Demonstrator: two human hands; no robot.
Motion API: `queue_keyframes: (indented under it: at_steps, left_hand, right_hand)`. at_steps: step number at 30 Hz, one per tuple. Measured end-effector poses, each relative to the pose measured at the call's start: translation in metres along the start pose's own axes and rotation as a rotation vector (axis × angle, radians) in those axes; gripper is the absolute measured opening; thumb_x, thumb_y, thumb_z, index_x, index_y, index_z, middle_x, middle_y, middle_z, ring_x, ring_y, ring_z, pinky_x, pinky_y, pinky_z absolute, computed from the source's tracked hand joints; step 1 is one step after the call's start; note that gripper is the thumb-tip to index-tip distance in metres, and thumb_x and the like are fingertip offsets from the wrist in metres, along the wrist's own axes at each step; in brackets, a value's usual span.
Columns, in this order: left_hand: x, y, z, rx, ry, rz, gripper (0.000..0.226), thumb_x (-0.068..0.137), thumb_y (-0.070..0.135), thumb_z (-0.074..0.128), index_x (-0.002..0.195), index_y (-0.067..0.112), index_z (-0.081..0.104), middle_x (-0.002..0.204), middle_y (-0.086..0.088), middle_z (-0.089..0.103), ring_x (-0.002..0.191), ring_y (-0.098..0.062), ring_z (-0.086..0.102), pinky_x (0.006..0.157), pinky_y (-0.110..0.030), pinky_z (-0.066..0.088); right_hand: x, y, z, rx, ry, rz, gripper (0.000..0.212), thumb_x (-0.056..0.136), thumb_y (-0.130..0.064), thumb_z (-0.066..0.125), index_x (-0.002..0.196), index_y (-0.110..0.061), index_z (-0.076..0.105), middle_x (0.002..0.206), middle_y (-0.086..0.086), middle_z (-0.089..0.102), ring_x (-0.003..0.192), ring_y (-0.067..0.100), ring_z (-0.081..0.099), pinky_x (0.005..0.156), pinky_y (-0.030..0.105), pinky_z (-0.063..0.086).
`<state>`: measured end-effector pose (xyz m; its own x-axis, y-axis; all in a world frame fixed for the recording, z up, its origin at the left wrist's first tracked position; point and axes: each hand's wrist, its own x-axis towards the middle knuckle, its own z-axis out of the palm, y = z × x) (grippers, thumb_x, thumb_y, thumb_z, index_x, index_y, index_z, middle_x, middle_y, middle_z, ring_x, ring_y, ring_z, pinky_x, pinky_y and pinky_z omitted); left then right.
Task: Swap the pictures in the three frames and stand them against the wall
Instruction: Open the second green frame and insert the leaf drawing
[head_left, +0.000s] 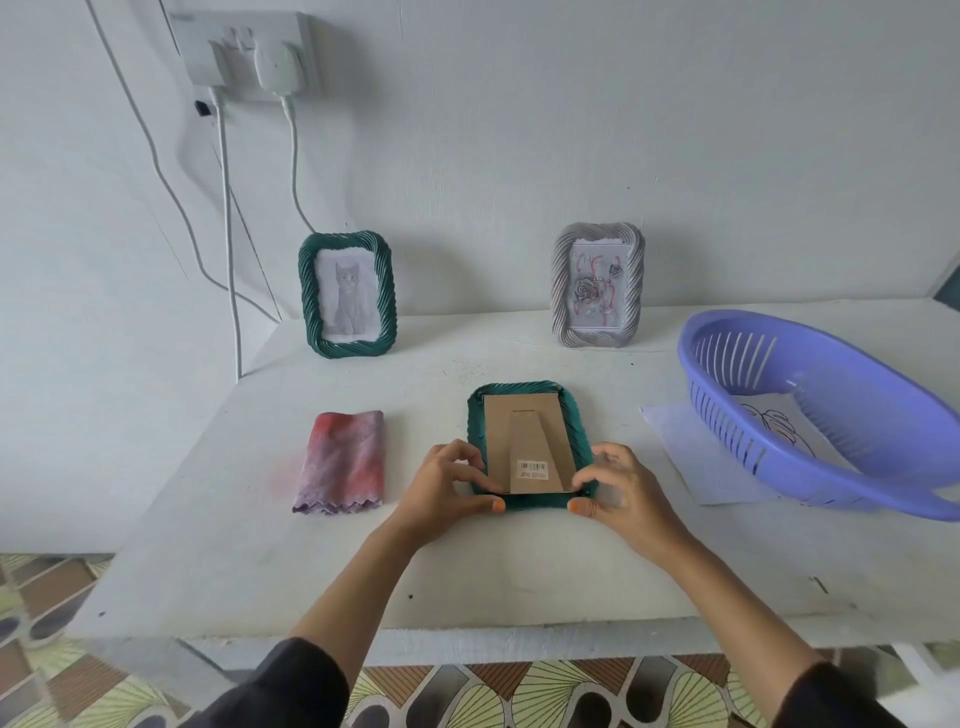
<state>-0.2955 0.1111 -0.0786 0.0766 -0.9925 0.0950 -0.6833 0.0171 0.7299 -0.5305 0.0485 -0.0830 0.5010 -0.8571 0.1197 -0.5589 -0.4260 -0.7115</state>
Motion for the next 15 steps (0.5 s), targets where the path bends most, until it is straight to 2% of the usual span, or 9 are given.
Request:
queue_keyframes:
  at_steps: [3, 7, 10, 13, 15]
  left_hand:
    - [0.000, 0.000, 0.000, -0.015, -0.019, 0.003, 0.012, 0.069, 0.025, 0.080, 0.081, 0.022, 0.077, 0.091, 0.020, 0.047, 0.106, -0.009, 0.039, 0.082, 0.000, 0.028]
    - [0.001, 0.000, 0.000, -0.025, -0.047, -0.012, 0.008, 0.070, 0.025, 0.079, 0.073, 0.031, 0.074, 0.091, 0.019, 0.047, 0.107, -0.008, 0.038, 0.084, -0.002, 0.028]
    - [0.001, -0.001, -0.001, -0.070, -0.065, -0.034, 0.030, 0.068, 0.024, 0.081, 0.059, 0.049, 0.066, 0.094, 0.019, 0.047, 0.103, -0.005, 0.041, 0.085, -0.007, 0.030]
    - [0.004, 0.001, -0.003, -0.293, -0.017, -0.101, 0.025, 0.070, 0.017, 0.080, 0.065, 0.039, 0.071, 0.100, 0.013, 0.047, 0.100, -0.004, 0.048, 0.087, -0.011, 0.033]
    - [0.009, 0.002, -0.003, -0.387, 0.087, -0.144, 0.016, 0.076, 0.017, 0.075, 0.074, 0.032, 0.071, 0.102, 0.009, 0.047, 0.101, -0.004, 0.049, 0.091, -0.016, 0.035]
  right_hand:
    - [-0.001, -0.003, 0.000, 0.019, 0.004, -0.015, 0.034, 0.074, -0.024, 0.074, 0.065, -0.049, 0.053, 0.131, 0.005, 0.044, 0.132, 0.022, 0.036, 0.103, 0.035, 0.034]
    - [-0.001, -0.003, 0.000, 0.008, -0.006, -0.016, 0.031, 0.076, -0.025, 0.073, 0.065, -0.046, 0.054, 0.133, 0.004, 0.042, 0.131, 0.017, 0.035, 0.104, 0.034, 0.034]
    - [0.000, -0.003, -0.002, 0.044, -0.032, 0.001, 0.026, 0.075, -0.022, 0.075, 0.065, -0.041, 0.059, 0.129, 0.000, 0.042, 0.126, 0.007, 0.032, 0.099, 0.027, 0.030]
    - [0.002, -0.005, -0.011, 0.165, -0.095, 0.066, 0.016, 0.074, -0.022, 0.075, 0.073, -0.036, 0.068, 0.122, -0.005, 0.041, 0.123, 0.005, 0.035, 0.098, 0.021, 0.024]
    - [0.010, -0.007, -0.020, 0.197, -0.105, 0.080, 0.017, 0.078, -0.022, 0.072, 0.083, -0.037, 0.066, 0.114, -0.006, 0.046, 0.112, 0.003, 0.043, 0.091, 0.016, 0.029]
